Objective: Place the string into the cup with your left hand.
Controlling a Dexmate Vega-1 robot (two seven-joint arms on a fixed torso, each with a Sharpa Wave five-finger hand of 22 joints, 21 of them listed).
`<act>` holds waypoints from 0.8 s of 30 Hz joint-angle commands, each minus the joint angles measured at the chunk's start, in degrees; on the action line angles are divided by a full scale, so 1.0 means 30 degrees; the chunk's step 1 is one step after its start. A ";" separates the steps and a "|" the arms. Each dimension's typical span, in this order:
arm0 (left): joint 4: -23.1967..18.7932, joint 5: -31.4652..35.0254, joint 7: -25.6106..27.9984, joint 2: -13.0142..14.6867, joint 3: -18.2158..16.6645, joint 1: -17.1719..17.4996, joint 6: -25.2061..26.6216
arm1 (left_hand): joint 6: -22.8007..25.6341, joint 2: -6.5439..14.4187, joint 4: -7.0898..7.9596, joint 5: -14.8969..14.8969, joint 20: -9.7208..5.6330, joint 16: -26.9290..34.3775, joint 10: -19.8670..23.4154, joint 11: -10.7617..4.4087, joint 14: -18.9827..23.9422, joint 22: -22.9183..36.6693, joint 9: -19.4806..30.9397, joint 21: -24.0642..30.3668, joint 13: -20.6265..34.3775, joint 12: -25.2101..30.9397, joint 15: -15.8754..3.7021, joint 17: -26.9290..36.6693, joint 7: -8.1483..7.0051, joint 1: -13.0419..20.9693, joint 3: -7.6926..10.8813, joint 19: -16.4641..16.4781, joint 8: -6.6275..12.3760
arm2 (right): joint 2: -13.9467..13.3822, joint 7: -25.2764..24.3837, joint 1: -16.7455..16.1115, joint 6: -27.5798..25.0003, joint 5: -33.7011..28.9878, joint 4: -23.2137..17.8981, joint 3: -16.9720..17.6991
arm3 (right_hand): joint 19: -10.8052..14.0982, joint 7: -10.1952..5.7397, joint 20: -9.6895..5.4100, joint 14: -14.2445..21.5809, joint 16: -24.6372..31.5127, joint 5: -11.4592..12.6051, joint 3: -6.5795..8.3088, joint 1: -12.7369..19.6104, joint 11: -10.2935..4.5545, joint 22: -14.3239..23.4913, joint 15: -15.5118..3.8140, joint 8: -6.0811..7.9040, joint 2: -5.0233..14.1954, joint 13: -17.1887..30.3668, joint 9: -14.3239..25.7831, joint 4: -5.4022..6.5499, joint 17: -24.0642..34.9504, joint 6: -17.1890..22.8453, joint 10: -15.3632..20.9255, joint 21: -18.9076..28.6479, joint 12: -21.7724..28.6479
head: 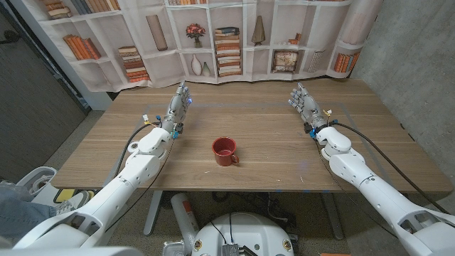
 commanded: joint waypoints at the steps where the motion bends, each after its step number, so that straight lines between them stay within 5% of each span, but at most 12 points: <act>1: -0.0645 0.1911 -0.1026 -0.1365 -0.1901 0.0483 0.1471 | -0.2199 0.0039 -0.0018 0.0073 -0.0598 0.0087 -0.1648 -0.0050 -0.2027 0.0042 0.0046 0.0134 0.0063 0.0138 0.0004 0.0075 0.0038 0.0185 0.0103 -0.2683 0.0085 | 0.0230 0.0272 0.0006 0.0324 0.0063 0.0296 0.0024 | 0.0164 -0.0038 -0.0383 0.0153 0.0089 0.0135 0.0142 0.0115 0.0029 0.0058 0.0007 0.0102 0.0029 0.0031 0.0091 -0.0023 0.0044 0.0110 0.0099 0.0059 0.0110; 24: -0.2214 0.3311 -0.1692 -0.2141 -0.4104 0.1747 0.2457 | -0.1888 0.0196 -0.0078 0.0176 -0.0551 0.0127 -0.1358 -0.0051 -0.1781 0.0041 0.0045 0.0165 0.0063 0.0227 -0.0001 0.0069 -0.0043 0.0328 0.0079 -0.2649 0.0164 | 0.0293 -0.0192 -0.0503 0.0310 -0.0020 -0.0228 0.0072 | 0.0132 -0.0057 -0.0300 0.0175 0.0055 0.0169 0.0159 0.0213 0.0062 0.0064 0.0066 0.0073 0.0112 0.0036 0.0094 -0.0110 0.0041 0.0125 0.0111 -0.0029 0.0048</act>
